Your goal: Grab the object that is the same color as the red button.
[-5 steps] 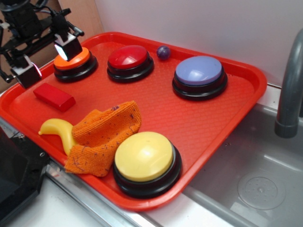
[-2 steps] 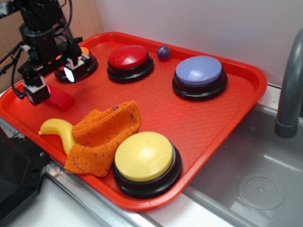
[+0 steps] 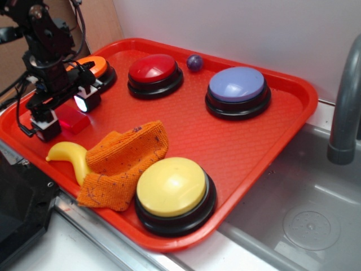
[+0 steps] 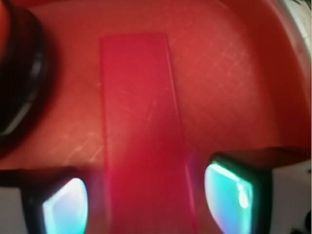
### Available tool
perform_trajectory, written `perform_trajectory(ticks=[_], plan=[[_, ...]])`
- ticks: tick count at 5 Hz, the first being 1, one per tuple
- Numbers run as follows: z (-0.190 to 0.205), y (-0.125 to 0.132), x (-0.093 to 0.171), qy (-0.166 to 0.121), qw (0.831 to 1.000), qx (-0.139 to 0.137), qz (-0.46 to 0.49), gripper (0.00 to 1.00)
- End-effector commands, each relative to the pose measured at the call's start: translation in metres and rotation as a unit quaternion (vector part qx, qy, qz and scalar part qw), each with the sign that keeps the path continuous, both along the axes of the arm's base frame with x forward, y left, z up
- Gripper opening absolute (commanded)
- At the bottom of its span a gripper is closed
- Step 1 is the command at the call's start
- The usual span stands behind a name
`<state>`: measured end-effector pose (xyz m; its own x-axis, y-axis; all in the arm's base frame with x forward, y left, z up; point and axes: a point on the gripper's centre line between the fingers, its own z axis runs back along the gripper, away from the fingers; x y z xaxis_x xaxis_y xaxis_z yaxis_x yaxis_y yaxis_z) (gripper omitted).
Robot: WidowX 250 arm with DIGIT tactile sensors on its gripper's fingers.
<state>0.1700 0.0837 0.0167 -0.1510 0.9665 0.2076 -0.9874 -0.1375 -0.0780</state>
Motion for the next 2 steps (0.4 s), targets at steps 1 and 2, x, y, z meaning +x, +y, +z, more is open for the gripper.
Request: perform_trajectory(ticks=[1,2], plan=[[-0.0079,0.0014,-0.0038,-0.012,1.000,0.016,-0.014,0.00],[-0.0035,0.0028,-0.0015,-0.020,1.000,0.013,-0.013,0.00]])
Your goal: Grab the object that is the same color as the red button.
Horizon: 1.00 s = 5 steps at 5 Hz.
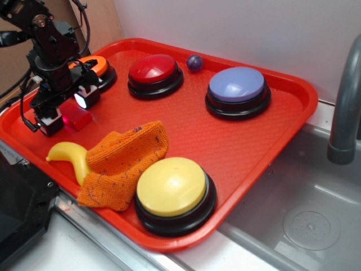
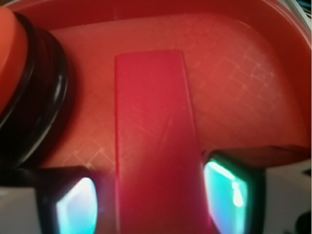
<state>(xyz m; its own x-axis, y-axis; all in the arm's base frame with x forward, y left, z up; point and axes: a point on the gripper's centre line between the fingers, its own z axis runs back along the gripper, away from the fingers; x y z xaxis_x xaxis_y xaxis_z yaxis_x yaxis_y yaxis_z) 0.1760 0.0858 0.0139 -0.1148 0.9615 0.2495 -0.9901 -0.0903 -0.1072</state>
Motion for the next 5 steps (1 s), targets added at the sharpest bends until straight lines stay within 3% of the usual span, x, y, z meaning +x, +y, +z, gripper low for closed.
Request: perform_trajectory(ticks=[1,3,4,5], plan=[[0.007,0.000,-0.003,-0.014,1.000,-0.015,-0.006,0.00],[0.076,-0.013,0.015,-0.012,0.985,-0.033,-0.172,0.00],[0.124,-0.028,0.021,-0.010,0.954,-0.067,-0.293,0.00],[0.154,-0.046,0.026,0.010,0.907,-0.111,-0.406,0.00]])
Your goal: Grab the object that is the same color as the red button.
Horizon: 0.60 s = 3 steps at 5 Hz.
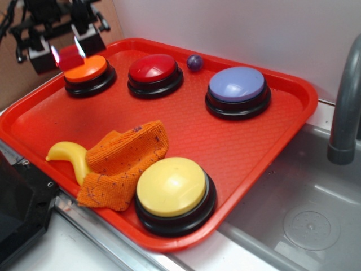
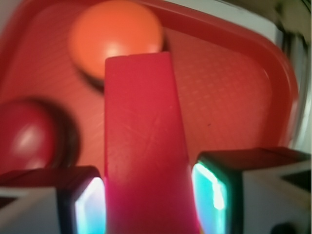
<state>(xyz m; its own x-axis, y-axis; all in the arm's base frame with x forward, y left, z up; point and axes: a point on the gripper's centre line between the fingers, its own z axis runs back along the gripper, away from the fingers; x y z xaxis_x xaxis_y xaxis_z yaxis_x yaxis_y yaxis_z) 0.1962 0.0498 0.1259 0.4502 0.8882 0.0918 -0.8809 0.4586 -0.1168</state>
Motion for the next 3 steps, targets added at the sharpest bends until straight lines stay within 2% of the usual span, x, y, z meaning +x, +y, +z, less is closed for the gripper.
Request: perform_trajectory(ticks=[1,2,3], plan=[[0.056,-0.025,0.008,0.030,0.967,-0.069,-0.245,0.00],[0.069,-0.038,0.006,0.029,0.930,-0.052,-0.364,0.00],[0.074,-0.044,0.007,0.025,0.877,-0.042,-0.477,0.00]])
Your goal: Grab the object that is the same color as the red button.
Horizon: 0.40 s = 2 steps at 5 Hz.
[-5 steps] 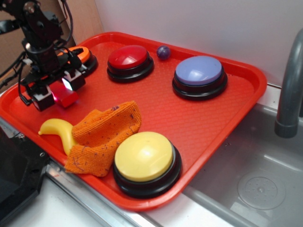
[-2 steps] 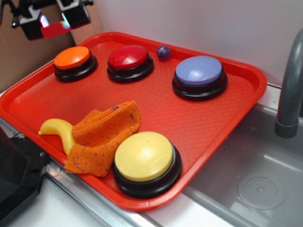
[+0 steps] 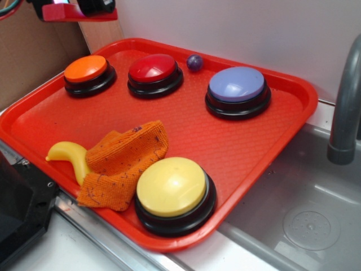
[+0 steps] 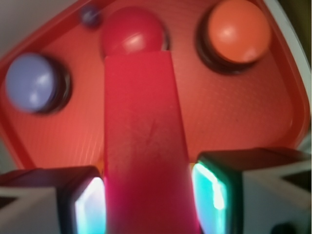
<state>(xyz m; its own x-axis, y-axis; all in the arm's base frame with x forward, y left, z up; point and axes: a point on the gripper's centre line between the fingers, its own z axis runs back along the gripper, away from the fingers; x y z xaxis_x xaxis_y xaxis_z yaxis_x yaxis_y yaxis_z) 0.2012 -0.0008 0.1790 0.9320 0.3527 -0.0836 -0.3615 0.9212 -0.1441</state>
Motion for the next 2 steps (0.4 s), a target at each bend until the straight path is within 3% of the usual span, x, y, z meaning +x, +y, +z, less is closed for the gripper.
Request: perform_trajectory(ticks=[1,2], plan=[[0.0184,0.0066,0.0088,-0.062,0.987,0.002,-0.151,0.00],[0.0148,0.0084,0.0145,-0.067,0.983,0.018,-0.169,0.00]])
